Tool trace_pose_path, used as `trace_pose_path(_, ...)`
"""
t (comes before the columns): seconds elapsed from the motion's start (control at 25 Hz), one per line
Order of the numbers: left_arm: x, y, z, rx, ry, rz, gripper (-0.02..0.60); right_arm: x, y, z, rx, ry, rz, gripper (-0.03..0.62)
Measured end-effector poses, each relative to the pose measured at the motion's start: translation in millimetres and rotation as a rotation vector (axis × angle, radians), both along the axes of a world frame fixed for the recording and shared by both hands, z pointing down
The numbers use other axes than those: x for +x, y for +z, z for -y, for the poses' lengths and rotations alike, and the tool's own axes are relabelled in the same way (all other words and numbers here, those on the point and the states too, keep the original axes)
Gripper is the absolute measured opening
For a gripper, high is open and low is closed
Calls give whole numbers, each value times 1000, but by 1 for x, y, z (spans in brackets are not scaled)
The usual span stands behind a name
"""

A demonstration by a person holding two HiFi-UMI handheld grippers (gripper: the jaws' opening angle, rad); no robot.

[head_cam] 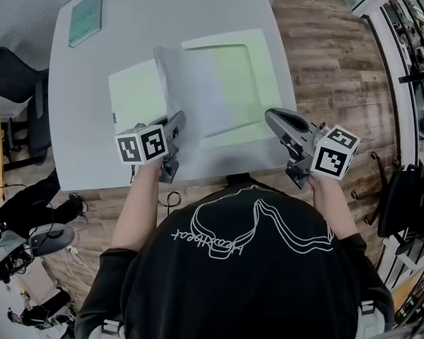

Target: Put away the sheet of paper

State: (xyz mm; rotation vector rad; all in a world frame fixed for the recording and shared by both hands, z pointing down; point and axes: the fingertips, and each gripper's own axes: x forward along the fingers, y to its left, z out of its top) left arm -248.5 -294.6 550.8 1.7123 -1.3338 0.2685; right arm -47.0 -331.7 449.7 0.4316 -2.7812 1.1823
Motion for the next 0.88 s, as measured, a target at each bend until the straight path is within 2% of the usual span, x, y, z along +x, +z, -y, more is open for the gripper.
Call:
trace_pose_path(0.28,10,8,12,-21,-9,-46,11,1,1,17,-10,-11,12,9)
trace_pose_path(0.64,28,14,25,-33,39,-68,14,6,-1,30,-3,-19,23,9)
trace_pose_path(0.68,30,14,27,-34,46,-71,27,7,-1,31,-2,-22,23,9)
trace_pose_path(0.76,32,17,27,-43,58,-67,105,8,-1,33,3,-22,22,9)
trace_pose_path(0.88,28,23,27,-61,69,-26,149,9,-3,36,12,-18,22,9)
